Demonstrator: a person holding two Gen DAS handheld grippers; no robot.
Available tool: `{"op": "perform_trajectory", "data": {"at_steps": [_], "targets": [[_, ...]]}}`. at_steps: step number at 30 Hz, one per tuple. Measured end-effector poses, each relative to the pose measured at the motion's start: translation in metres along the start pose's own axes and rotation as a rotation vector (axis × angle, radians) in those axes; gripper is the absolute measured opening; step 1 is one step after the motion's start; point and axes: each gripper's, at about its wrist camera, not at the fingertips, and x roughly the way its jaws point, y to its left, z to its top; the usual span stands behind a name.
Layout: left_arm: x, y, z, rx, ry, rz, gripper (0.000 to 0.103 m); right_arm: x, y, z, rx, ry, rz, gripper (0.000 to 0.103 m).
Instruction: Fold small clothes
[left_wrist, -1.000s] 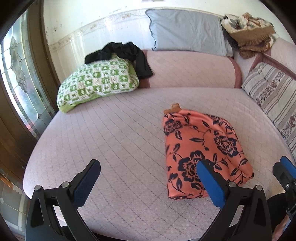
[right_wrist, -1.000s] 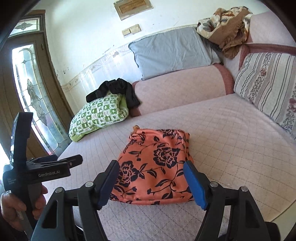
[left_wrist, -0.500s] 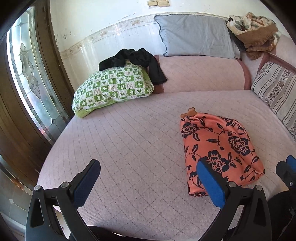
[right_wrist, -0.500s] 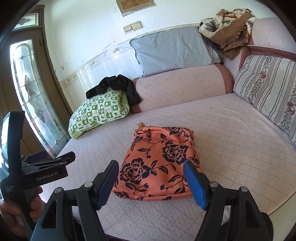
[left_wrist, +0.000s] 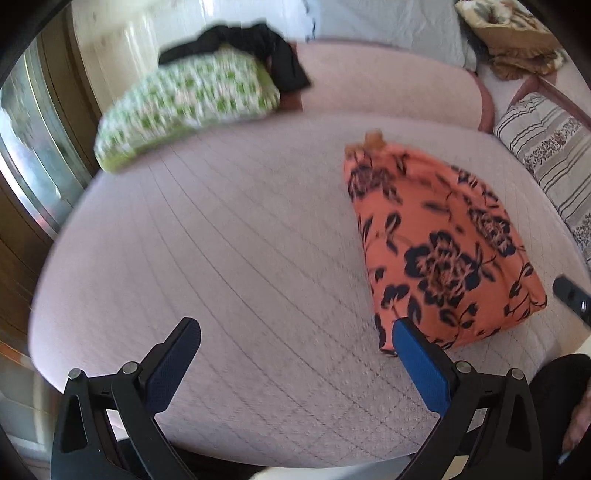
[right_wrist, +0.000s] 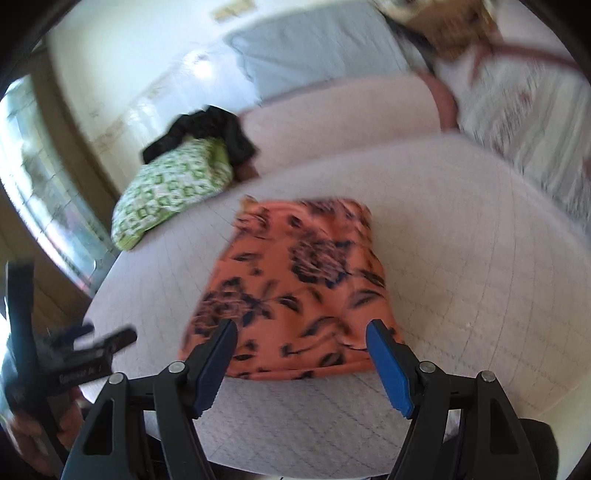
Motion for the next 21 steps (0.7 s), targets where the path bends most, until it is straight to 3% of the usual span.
{"op": "perform_trajectory", "data": {"at_steps": [3, 7, 13, 17, 21], "targets": [[0.018, 0.003, 0.000, -0.048, 0.039, -0.063, 0.103, 0.009, -0.030, 0.008, 0.112, -0.007, 0.026, 0.075], [0.030, -0.008, 0.015, -0.037, 0.039, -0.074, 0.103, 0.014, -0.035, 0.023, 0.065, -0.048, 0.095, 0.074], [0.036, -0.025, 0.045, -0.015, 0.016, -0.168, 0.103, 0.067, -0.069, 0.060, 0.229, 0.101, 0.175, 0.073], [0.055, -0.048, 0.054, 0.040, 0.051, -0.187, 0.103, 0.097, -0.093, 0.059, 0.347, 0.225, 0.195, 0.073], [0.074, -0.065, 0.053, 0.043, 0.104, -0.227, 0.103, 0.114, -0.109, 0.053, 0.435, 0.290, 0.223, 0.074]]}}
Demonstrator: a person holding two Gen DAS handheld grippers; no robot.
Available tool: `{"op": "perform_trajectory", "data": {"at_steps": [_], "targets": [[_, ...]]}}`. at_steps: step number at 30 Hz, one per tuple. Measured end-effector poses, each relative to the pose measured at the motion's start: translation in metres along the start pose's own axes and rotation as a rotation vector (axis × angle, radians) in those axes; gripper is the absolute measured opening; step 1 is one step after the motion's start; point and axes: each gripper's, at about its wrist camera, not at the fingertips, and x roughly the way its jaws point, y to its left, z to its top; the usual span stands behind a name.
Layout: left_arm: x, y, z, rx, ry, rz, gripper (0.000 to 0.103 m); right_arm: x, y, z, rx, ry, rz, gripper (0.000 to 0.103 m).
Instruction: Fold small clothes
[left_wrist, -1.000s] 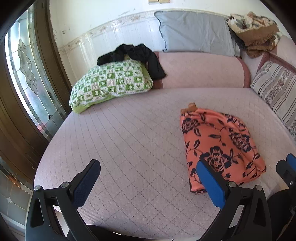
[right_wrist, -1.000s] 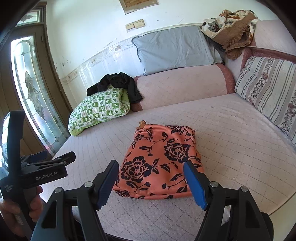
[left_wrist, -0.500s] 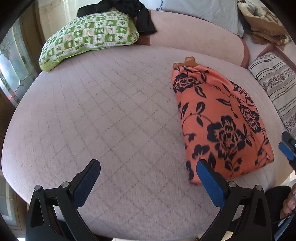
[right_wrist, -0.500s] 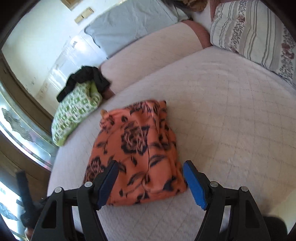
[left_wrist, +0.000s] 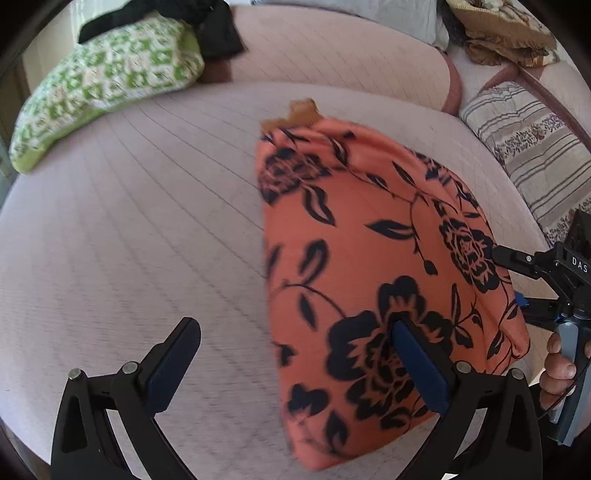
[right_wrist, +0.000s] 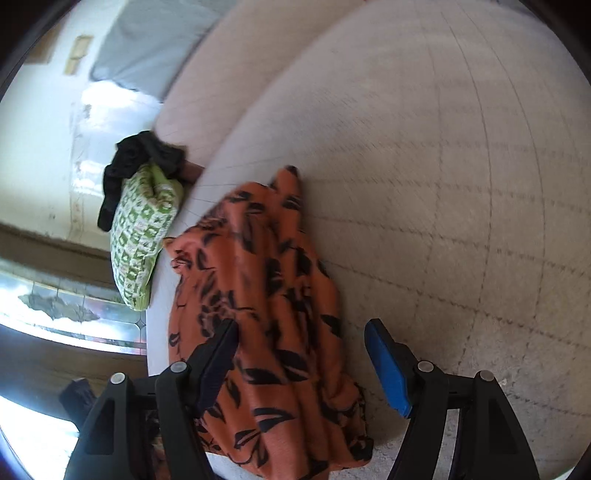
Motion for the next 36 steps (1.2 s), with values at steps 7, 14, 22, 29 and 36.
{"op": "perform_trajectory", "data": {"at_steps": [7, 14, 22, 29, 36], "targets": [[0.011, -0.017, 0.005, 0.026, 0.001, -0.024, 0.103, 0.027, 0.000, 0.002, 0.022, 0.081, 0.085, 0.078], [0.020, -0.020, 0.013, 0.020, 0.009, -0.042, 0.103, 0.050, 0.014, 0.011, 0.014, 0.121, 0.132, 0.078], [0.033, -0.025, 0.020, 0.006, 0.020, -0.079, 0.103, 0.075, 0.031, 0.018, -0.025, 0.194, 0.190, 0.077], [0.046, -0.025, 0.024, -0.020, 0.044, -0.138, 0.103, 0.084, 0.042, 0.013, -0.086, 0.199, 0.165, 0.074], [0.054, -0.018, 0.026, -0.074, 0.075, -0.215, 0.091, 0.082, 0.040, 0.008, -0.100, 0.177, 0.132, 0.058]]}}
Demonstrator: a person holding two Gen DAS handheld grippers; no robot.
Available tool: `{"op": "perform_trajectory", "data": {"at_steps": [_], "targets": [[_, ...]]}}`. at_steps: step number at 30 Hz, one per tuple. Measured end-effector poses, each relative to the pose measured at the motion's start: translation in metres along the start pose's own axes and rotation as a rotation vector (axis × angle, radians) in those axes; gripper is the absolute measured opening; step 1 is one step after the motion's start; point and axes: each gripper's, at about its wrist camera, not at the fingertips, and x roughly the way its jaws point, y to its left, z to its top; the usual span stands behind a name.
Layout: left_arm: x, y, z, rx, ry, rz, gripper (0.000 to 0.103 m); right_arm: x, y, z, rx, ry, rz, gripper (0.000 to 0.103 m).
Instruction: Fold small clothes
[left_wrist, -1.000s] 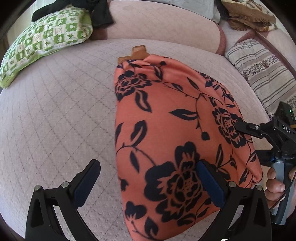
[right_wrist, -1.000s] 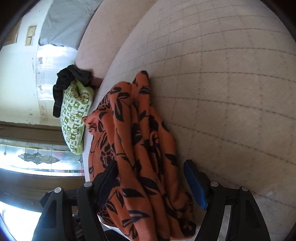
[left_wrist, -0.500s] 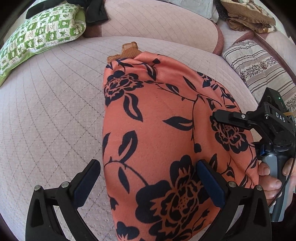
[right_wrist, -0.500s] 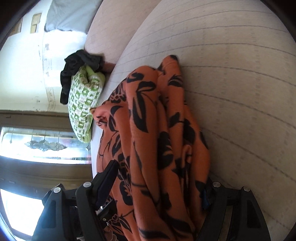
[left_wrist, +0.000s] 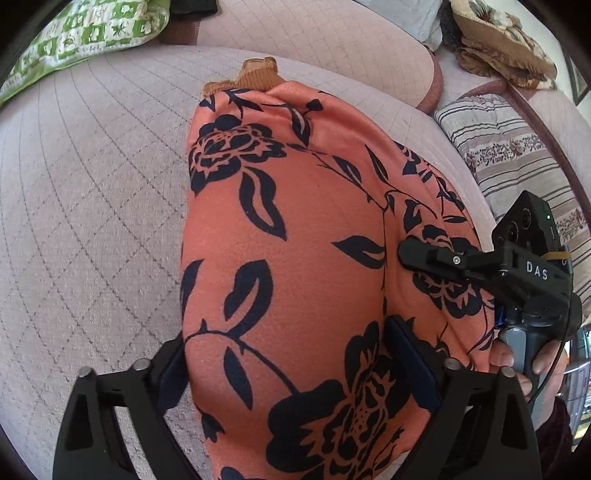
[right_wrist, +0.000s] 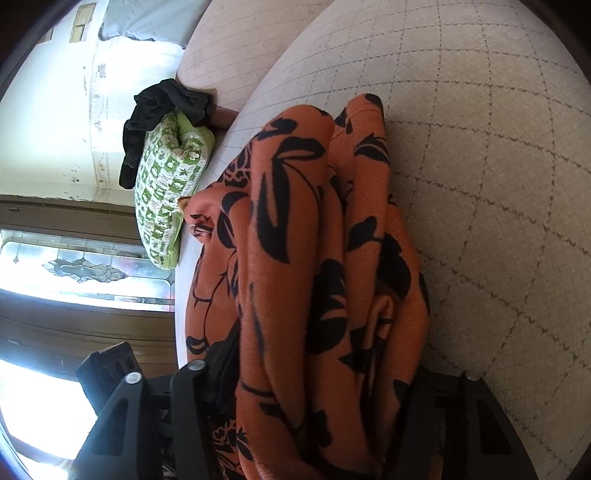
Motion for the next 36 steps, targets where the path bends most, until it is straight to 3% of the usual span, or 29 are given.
{"op": "perform_trajectory", "data": {"at_steps": [13, 30, 36], "targets": [[-0.021, 0.003, -0.002, -0.034, -0.042, -0.021, 0.055, -0.005, 0.027, -0.006, -0.052, -0.052, -0.008, 0.051], [-0.123, 0.023, -0.031, -0.065, -0.207, 0.217, 0.053, 0.028, 0.121, -0.044, -0.282, -0.071, 0.106, 0.046], [-0.142, 0.030, -0.046, -0.090, -0.247, 0.254, 0.053, 0.042, 0.139, -0.064, -0.346, -0.087, 0.143, 0.046]]}}
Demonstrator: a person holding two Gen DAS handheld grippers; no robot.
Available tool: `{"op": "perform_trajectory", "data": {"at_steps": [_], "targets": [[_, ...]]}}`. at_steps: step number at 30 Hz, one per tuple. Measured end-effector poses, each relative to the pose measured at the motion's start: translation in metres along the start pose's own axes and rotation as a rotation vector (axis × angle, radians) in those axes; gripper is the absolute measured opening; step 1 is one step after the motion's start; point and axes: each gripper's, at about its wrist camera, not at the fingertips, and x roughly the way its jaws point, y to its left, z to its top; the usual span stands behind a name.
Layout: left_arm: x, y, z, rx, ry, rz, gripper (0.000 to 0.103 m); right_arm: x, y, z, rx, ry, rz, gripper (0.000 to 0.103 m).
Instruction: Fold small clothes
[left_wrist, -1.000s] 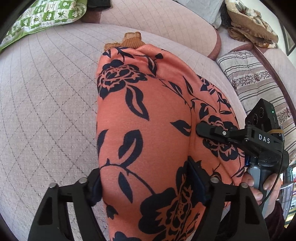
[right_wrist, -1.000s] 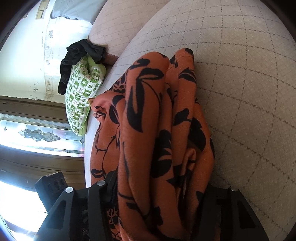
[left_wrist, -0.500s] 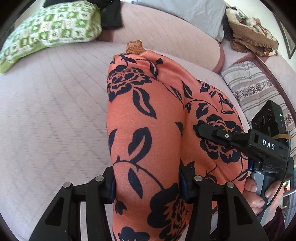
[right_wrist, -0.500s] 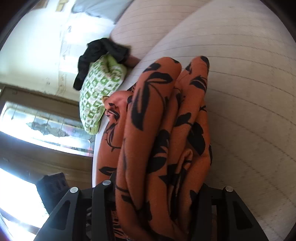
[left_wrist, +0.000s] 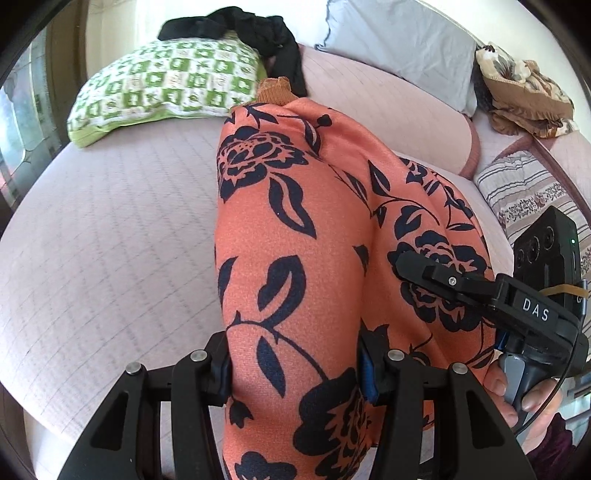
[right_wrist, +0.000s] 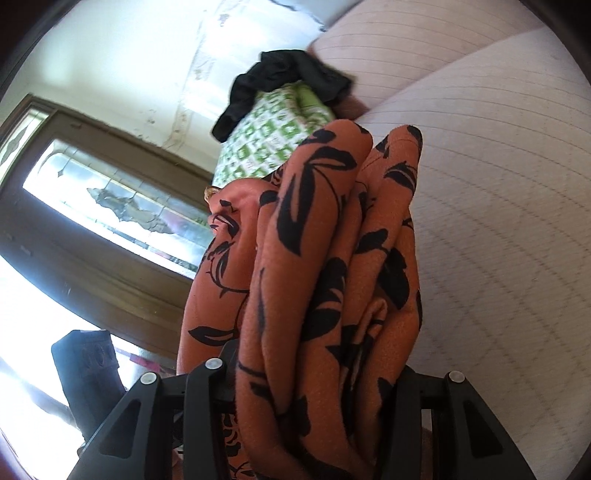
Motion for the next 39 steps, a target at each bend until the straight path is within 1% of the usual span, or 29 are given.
{"op": "perform_trajectory", "data": {"at_steps": [4, 9, 14, 18, 20, 24, 26, 28, 31, 33, 35, 39], "targets": [[-0.007, 0.009, -0.007, -0.008, -0.009, 0.000, 0.053, 0.004, 0.006, -0.010, -0.023, -0.013, 0.006, 0.046], [-0.002, 0.016, -0.012, -0.026, 0.002, -0.001, 0.053, 0.017, 0.007, -0.016, -0.026, -0.014, -0.010, 0.046], [0.018, 0.027, -0.016, -0.043, 0.031, -0.004, 0.053, 0.029, 0.001, -0.022, -0.012, 0.007, -0.051, 0.046], [0.039, 0.033, -0.019, -0.055, 0.076, 0.004, 0.054, 0.046, -0.013, -0.024, 0.015, 0.051, -0.099, 0.046], [0.049, 0.035, -0.021, -0.055, 0.079, 0.014, 0.057, 0.056, -0.024, -0.024, 0.044, 0.076, -0.137, 0.046], [0.052, 0.032, -0.020, -0.033, 0.055, 0.023, 0.061, 0.057, -0.034, -0.020, 0.074, 0.078, -0.133, 0.046], [0.056, 0.032, -0.020, -0.040, 0.067, 0.025, 0.069, 0.058, -0.038, -0.020, 0.073, 0.083, -0.140, 0.046], [0.062, 0.032, -0.015, -0.057, 0.084, 0.010, 0.073, 0.059, -0.045, -0.022, 0.098, 0.094, -0.134, 0.046], [0.068, 0.042, -0.015, -0.098, 0.108, -0.042, 0.079, 0.061, -0.054, -0.020, 0.130, 0.105, -0.120, 0.050], [0.076, 0.051, -0.017, -0.131, 0.133, -0.104, 0.083, 0.059, -0.055, -0.021, 0.121, 0.110, -0.115, 0.051], [0.080, 0.060, -0.016, -0.155, 0.146, -0.148, 0.085, 0.057, -0.054, -0.024, 0.103, 0.111, -0.112, 0.051], [0.082, 0.058, -0.013, -0.110, 0.138, -0.145, 0.087, 0.054, -0.057, -0.026, 0.080, 0.110, -0.091, 0.052]]}}
